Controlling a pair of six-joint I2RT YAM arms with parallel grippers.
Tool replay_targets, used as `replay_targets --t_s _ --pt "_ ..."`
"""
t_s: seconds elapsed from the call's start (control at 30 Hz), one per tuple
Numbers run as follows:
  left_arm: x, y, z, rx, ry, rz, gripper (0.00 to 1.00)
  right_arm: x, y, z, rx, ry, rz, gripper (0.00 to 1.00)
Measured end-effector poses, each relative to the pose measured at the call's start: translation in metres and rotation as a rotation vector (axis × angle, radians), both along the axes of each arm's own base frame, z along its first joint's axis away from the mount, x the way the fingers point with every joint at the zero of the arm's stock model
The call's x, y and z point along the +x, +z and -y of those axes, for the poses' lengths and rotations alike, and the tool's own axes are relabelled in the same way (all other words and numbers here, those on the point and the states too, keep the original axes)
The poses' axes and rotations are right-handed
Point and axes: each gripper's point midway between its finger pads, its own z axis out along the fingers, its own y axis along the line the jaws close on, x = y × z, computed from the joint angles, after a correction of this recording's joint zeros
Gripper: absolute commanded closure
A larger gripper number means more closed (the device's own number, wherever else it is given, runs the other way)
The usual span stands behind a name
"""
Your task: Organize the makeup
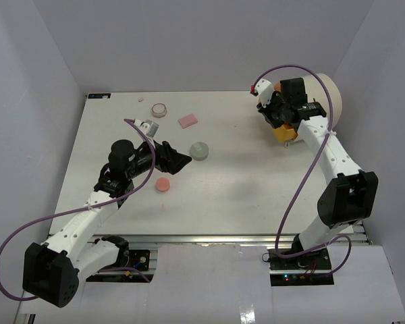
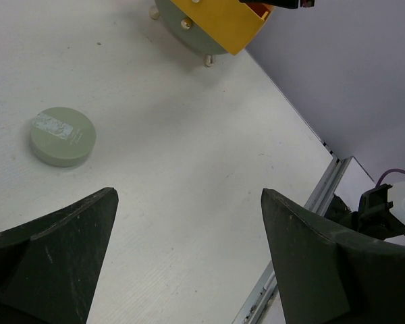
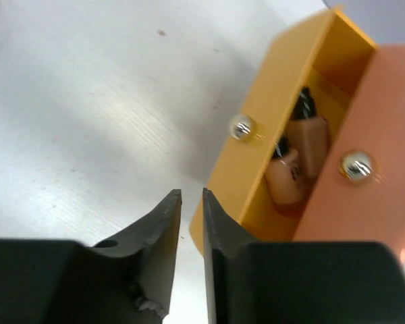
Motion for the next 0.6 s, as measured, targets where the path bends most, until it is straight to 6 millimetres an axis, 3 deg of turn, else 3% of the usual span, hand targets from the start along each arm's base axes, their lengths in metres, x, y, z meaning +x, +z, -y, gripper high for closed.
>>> replay_targets --t_s 0.17,0.3,0.47,0.6 --pt "0.0 0.0 0.0 0.004 0.0 0.004 0.02 0.0 -0.022 -0.031 0.046 0.064 -0.094 0.88" --pt "0.0 -0.001 0.0 0.008 0.0 0.007 0.02 0.015 -0.06 -0.037 0.048 -0.01 -0.192 0.88" --pt "0.001 -0.001 -0.001 0.012 0.004 0.007 0.02 0.029 -0.104 -0.018 -0.038 -0.191 -0.261 0.89" --pt "0.001 -0.002 -0.001 0.015 0.006 0.007 0.02 0.04 -0.109 0.01 -0.144 -0.337 -0.215 0.76"
